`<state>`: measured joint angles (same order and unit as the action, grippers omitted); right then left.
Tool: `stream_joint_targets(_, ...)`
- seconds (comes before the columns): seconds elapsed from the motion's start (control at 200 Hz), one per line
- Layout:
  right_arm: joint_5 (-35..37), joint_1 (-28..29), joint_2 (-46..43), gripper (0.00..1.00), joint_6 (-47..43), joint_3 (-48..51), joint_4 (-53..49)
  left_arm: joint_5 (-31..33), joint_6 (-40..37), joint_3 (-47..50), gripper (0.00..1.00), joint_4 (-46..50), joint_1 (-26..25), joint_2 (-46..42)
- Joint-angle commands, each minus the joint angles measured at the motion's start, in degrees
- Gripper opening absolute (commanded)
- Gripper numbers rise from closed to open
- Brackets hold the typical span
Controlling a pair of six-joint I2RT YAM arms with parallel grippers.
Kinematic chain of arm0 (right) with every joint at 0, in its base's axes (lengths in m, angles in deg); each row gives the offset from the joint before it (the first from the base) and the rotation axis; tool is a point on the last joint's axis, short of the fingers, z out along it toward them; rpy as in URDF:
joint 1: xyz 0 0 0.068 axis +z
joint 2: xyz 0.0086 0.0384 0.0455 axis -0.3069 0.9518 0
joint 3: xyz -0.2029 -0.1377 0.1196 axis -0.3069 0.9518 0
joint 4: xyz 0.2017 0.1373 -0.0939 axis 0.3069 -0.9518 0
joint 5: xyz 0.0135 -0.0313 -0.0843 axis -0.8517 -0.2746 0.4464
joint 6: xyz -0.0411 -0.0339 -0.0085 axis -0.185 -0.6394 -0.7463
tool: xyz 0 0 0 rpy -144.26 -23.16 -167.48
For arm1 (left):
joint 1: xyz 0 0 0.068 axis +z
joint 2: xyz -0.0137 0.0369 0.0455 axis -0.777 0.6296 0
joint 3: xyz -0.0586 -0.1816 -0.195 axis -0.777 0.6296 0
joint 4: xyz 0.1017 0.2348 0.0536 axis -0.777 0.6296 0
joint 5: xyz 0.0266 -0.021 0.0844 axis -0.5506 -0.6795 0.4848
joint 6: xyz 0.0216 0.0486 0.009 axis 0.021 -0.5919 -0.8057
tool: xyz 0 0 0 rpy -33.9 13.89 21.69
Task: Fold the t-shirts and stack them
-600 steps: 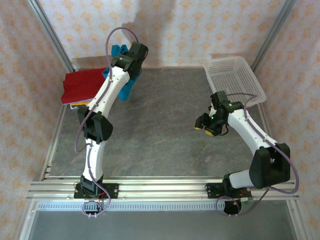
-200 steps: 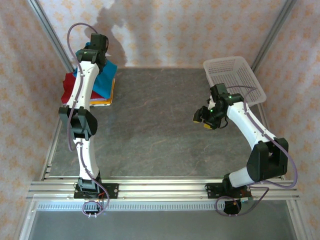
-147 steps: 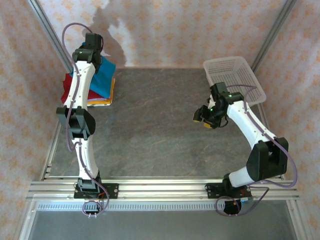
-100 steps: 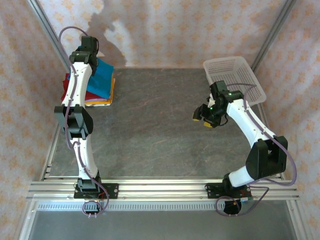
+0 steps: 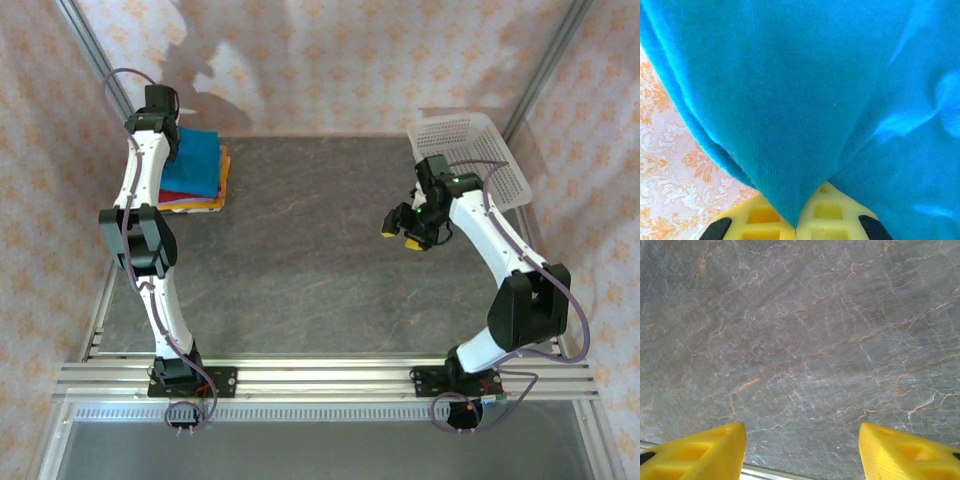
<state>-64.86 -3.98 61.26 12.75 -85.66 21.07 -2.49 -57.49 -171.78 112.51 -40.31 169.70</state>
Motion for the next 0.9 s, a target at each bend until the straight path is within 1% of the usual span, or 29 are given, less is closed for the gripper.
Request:
stream_joint_targets(0.0, 0.0, 0.7, 0.7, 0.62, 0.7, -2.6, -2.5, -1.1, 0.6, 0.3, 0.00, -3.7, 0.9, 0.6)
stream_joint_targets(0.195, 0.2, 1.2, 1.7, 0.62, 0.8, -4.1, -3.4, 2.5, 0.0, -0.8, 0.00, -3.2, 1.2, 3.8)
stream_joint_targets(0.285, 0.1, 1.6, 2.1, 0.62, 1.0, -4.4, -3.2, 6.2, -0.1, -0.6, 0.01, -4.7, 1.3, 4.9)
stream_joint_targets(0.325, 0.0, 1.7, 2.3, 0.62, 1.0, -4.6, -3.3, 6.5, -0.9, -0.4, 0.05, -5.2, 1.3, 5.4)
stream_joint_targets(0.405, 0.0, 2.0, 2.5, 0.62, 0.9, -4.7, -3.2, 7.1, -2.3, 0.9, 0.18, -6.9, 1.3, 5.9)
stream_joint_targets(0.43, -0.1, 1.9, 2.6, 0.62, 1.0, -4.7, -3.3, 7.5, -2.5, 1.3, 0.21, -7.5, 1.4, 6.0)
stream_joint_targets(0.521, -0.3, 2.1, 2.7, 0.62, 1.0, -5.0, -3.5, 9.3, -4.0, 2.6, 0.23, -10.0, 1.4, 6.8)
stream_joint_targets(0.556, -0.3, 2.1, 2.7, 0.62, 1.0, -5.1, -3.6, 10.4, -4.5, 2.9, 0.25, -11.1, 1.4, 7.2)
stream_joint_targets(0.606, -0.4, 2.1, 2.8, 0.62, 0.9, -5.5, -3.9, 12.7, -4.6, 2.8, 0.37, -12.4, 1.4, 8.0)
stream_joint_targets(0.641, -0.4, 2.1, 2.8, 0.63, 0.8, -5.8, -4.3, 14.7, -4.7, 2.7, 0.49, -13.3, 1.4, 8.6)
stream_joint_targets(0.676, -0.4, 2.2, 2.9, 0.63, 0.6, -6.1, -4.6, 16.8, -5.0, 2.7, 0.55, -14.1, 1.4, 9.1)
stream_joint_targets(0.791, -0.1, 2.2, 2.6, 0.63, 0.3, -6.5, -5.0, 22.1, -7.0, 4.2, 0.65, -18.8, 1.3, 8.8)
stream_joint_targets(0.891, -0.3, 2.3, 2.1, 0.63, 0.4, -5.9, -4.7, 23.7, -9.3, 7.4, 0.71, -23.9, 1.4, 6.6)
